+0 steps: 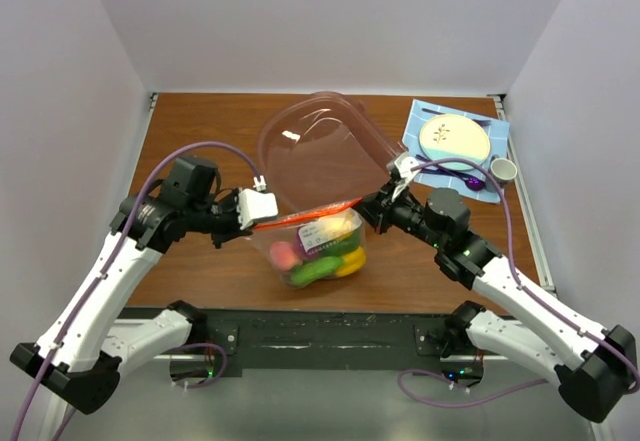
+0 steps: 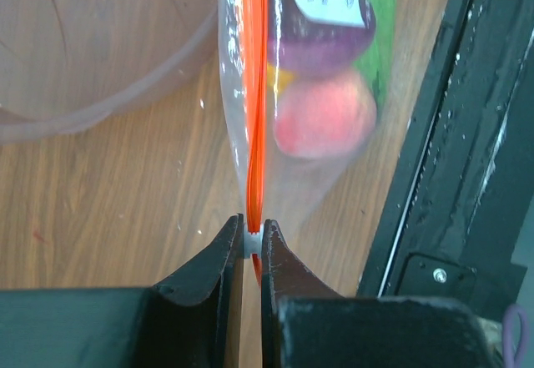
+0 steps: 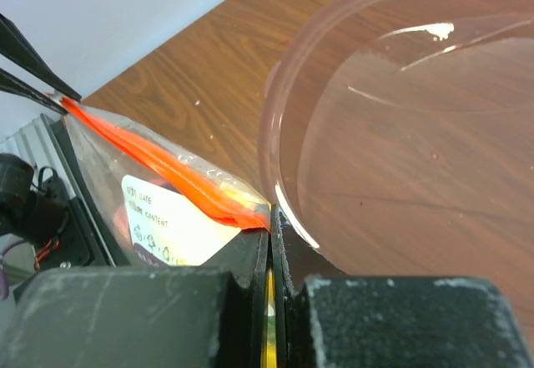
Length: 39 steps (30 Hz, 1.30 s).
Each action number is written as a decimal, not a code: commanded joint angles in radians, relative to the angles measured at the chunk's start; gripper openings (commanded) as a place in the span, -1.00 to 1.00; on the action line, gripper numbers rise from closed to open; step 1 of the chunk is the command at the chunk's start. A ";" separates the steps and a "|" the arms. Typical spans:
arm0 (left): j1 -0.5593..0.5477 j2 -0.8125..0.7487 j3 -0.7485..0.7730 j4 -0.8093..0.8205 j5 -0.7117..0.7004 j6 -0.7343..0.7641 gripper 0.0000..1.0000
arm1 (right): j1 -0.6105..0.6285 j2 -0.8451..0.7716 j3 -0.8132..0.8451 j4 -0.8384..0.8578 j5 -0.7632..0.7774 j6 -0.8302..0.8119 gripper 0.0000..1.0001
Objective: Open the zip-top bag and remove the fake food
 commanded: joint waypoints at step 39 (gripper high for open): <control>-0.049 0.228 0.139 0.238 0.294 -0.263 0.15 | -0.025 -0.069 -0.021 0.004 -0.177 0.128 -1.00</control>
